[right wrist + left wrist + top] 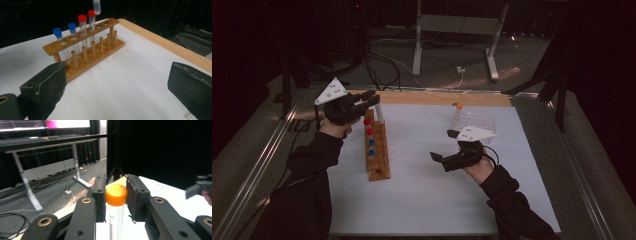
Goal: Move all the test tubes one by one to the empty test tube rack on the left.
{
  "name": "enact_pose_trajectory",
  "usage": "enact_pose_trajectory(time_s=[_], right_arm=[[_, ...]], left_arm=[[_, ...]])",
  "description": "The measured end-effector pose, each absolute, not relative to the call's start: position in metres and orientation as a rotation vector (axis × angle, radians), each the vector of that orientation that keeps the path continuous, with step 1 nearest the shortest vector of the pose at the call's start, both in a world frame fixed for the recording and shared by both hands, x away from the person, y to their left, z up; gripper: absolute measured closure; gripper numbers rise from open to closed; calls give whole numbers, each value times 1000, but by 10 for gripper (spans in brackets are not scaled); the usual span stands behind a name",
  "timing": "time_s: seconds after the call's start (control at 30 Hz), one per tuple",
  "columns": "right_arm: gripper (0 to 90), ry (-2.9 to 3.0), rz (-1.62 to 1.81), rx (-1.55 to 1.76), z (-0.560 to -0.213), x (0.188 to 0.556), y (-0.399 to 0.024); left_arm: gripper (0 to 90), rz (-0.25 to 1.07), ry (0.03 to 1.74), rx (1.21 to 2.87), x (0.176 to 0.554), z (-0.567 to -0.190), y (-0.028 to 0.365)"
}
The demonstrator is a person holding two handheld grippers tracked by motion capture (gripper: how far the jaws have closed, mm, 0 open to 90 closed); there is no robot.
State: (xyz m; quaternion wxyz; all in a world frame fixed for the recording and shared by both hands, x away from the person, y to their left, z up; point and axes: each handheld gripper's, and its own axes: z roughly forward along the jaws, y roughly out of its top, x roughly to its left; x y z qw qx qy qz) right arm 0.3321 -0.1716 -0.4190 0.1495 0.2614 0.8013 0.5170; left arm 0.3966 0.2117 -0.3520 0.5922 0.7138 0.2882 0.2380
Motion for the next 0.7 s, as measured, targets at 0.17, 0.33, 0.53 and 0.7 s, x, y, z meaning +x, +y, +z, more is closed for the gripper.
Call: enact_pose_trajectory(time_s=[0.17, 0.33, 0.53, 0.7], right_arm=[[23, 2302, 1471, 745, -420, 332, -173], [23, 2305, 1460, 743, -423, 332, -173], [23, 2304, 1463, 746, -423, 332, -174], [23, 2297, 1466, 749, -422, 332, -176]], left_arm=[[719, 596, 733, 1640, 409, -356, 228], [719, 628, 775, 1629, 415, -364, 238], [719, 638, 817, 1628, 420, -377, 245], [719, 623, 838, 1641, 422, -388, 245]])
